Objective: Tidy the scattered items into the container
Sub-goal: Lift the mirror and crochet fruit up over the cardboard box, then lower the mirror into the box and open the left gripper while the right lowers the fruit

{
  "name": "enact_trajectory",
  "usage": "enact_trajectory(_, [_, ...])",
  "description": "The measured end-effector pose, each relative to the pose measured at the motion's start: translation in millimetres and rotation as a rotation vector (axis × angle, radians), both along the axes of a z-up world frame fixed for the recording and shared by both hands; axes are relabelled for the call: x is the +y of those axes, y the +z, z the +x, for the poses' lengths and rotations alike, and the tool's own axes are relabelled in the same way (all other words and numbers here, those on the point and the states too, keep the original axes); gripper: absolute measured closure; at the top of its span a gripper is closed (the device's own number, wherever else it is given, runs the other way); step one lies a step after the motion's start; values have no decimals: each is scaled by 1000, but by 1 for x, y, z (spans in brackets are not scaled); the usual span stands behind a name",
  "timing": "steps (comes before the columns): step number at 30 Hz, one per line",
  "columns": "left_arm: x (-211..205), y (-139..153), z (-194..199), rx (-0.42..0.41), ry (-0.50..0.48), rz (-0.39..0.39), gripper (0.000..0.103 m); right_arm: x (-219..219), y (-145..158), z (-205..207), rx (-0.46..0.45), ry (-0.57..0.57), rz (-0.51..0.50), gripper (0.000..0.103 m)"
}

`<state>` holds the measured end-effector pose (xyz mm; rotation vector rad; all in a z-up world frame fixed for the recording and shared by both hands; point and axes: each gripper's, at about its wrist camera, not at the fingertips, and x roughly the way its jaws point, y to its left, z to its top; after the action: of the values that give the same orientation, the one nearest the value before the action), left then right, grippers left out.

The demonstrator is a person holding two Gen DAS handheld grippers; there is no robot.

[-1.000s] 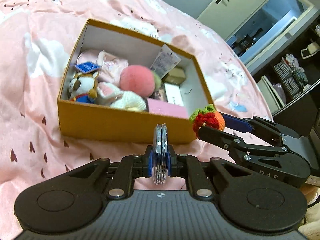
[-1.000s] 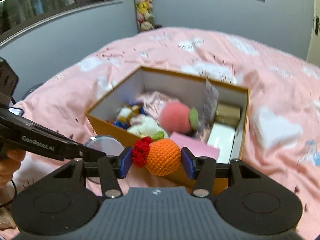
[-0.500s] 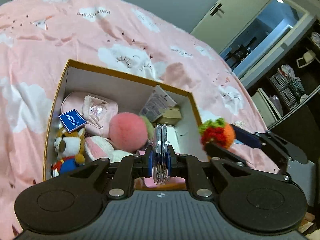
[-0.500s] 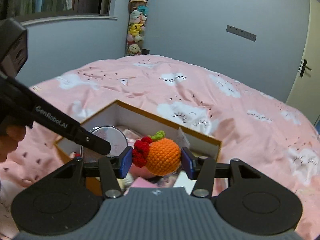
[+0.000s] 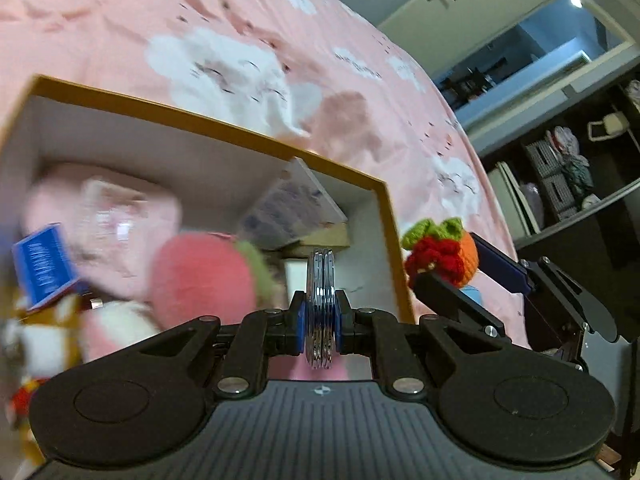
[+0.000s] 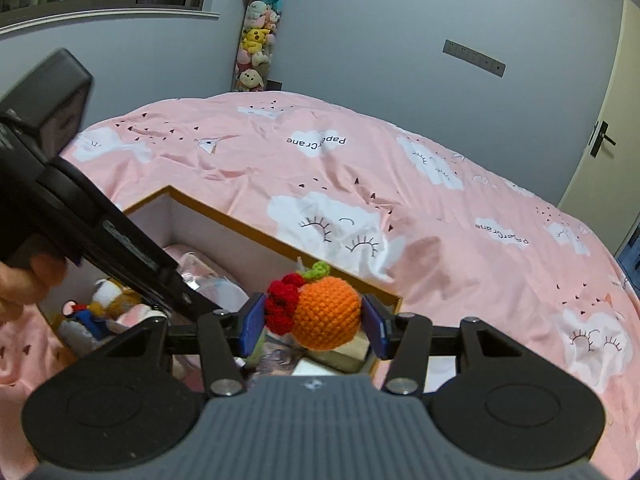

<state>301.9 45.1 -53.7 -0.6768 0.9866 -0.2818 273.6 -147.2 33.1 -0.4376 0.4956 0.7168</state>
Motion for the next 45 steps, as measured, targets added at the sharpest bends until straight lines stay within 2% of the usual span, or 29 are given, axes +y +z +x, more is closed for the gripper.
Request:
enact_trajectory(6, [-16, -21, 26, 38, -50, -22, 88, -8, -2, 22, 59, -18, 10, 48])
enact_trajectory(11, [-22, -46, 33, 78, -60, -55, 88, -8, -13, 25, 34, -34, -15, 48])
enact_trajectory(15, [-25, -50, 33, 83, -62, -42, 88, -9, -18, 29, 40, -28, -23, 48])
enact_trajectory(18, [-27, -50, 33, 104, -60, 22, 82, -9, -21, 30, 44, -24, -36, 48])
enact_trajectory(22, [-27, -50, 30, 120, -50, 59, 73, -9, -25, 31, 47, -26, -36, 48])
enact_trajectory(25, [-32, -48, 28, 120, -59, 109, 70, -10, -26, 31, 49, -21, -36, 48])
enact_trajectory(33, [-24, -35, 18, 76, -71, 146, 68, -12, -25, 27, 34, -23, -45, 48])
enact_trajectory(38, [-7, -16, 8, 23, -43, 140, 68, -11, -25, 25, 36, -13, -40, 48])
enact_trajectory(45, [13, 12, -12, -55, 39, 224, 68, 1, -24, 17, 50, 53, -18, 48])
